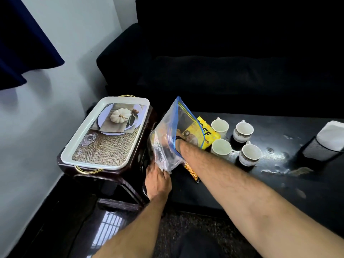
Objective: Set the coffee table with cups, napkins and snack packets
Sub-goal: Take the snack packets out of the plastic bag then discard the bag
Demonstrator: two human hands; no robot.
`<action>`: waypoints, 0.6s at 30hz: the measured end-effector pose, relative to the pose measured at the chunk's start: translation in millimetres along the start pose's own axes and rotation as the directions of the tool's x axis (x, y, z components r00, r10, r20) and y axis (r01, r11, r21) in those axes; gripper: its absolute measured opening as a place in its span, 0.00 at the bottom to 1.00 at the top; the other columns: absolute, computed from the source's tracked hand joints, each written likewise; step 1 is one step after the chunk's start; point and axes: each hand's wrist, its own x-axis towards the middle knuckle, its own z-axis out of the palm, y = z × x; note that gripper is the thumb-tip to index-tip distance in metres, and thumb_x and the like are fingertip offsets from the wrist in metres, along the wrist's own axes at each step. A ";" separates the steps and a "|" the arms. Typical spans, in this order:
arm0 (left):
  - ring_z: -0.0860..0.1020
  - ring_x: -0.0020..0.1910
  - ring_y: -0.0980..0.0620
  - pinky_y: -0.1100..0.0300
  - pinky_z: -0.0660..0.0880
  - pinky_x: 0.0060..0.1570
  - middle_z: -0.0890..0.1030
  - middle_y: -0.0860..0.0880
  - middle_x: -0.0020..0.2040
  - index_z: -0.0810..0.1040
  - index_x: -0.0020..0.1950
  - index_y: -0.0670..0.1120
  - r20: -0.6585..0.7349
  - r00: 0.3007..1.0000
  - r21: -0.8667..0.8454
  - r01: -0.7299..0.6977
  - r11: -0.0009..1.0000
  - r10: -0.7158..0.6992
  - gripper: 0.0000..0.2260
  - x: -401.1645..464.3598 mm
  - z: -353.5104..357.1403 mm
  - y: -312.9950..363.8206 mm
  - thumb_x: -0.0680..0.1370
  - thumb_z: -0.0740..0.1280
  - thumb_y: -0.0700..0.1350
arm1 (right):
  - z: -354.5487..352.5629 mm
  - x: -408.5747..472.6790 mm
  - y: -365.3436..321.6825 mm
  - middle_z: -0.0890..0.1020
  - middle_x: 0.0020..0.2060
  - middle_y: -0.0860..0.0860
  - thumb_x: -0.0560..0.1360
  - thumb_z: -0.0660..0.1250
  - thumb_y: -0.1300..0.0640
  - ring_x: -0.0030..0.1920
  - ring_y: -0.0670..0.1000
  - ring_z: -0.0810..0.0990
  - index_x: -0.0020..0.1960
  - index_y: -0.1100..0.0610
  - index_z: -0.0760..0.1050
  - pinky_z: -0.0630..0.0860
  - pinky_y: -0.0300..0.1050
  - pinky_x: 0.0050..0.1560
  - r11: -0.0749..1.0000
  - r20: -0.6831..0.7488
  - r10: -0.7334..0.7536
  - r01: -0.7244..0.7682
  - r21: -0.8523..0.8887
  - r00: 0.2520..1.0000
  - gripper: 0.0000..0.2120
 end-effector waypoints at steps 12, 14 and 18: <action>0.74 0.60 0.39 0.50 0.66 0.67 0.80 0.37 0.55 0.78 0.58 0.36 -0.006 1.000 0.029 -0.016 0.999 0.016 0.15 -1.8 -0.8 0.6 0.76 0.59 0.40 | -108.6 -56.9 14.3 0.78 0.37 0.49 0.72 0.70 0.42 0.37 0.51 0.77 0.42 0.53 0.71 0.69 0.42 0.32 0.906 -0.189 -0.408 0.370 -0.205 0.893 0.15; 0.74 0.59 0.38 0.49 0.67 0.66 0.80 0.36 0.55 0.78 0.57 0.35 -0.002 1.000 0.007 -0.001 1.000 0.001 0.16 -2.5 -1.6 0.4 0.75 0.57 0.41 | -132.2 -66.1 27.6 0.80 0.35 0.48 0.73 0.70 0.43 0.33 0.49 0.77 0.45 0.53 0.74 0.71 0.40 0.31 0.901 -0.342 -0.423 0.430 -0.059 0.839 0.14; 0.75 0.57 0.37 0.47 0.70 0.61 0.81 0.37 0.52 0.79 0.54 0.36 -0.053 0.997 -0.094 0.049 0.994 -0.054 0.18 -6.7 -4.4 4.7 0.75 0.55 0.44 | -156.6 -49.0 61.2 0.83 0.36 0.50 0.75 0.70 0.50 0.31 0.47 0.79 0.54 0.57 0.78 0.79 0.43 0.36 0.798 -0.553 -0.116 0.409 0.443 0.825 0.13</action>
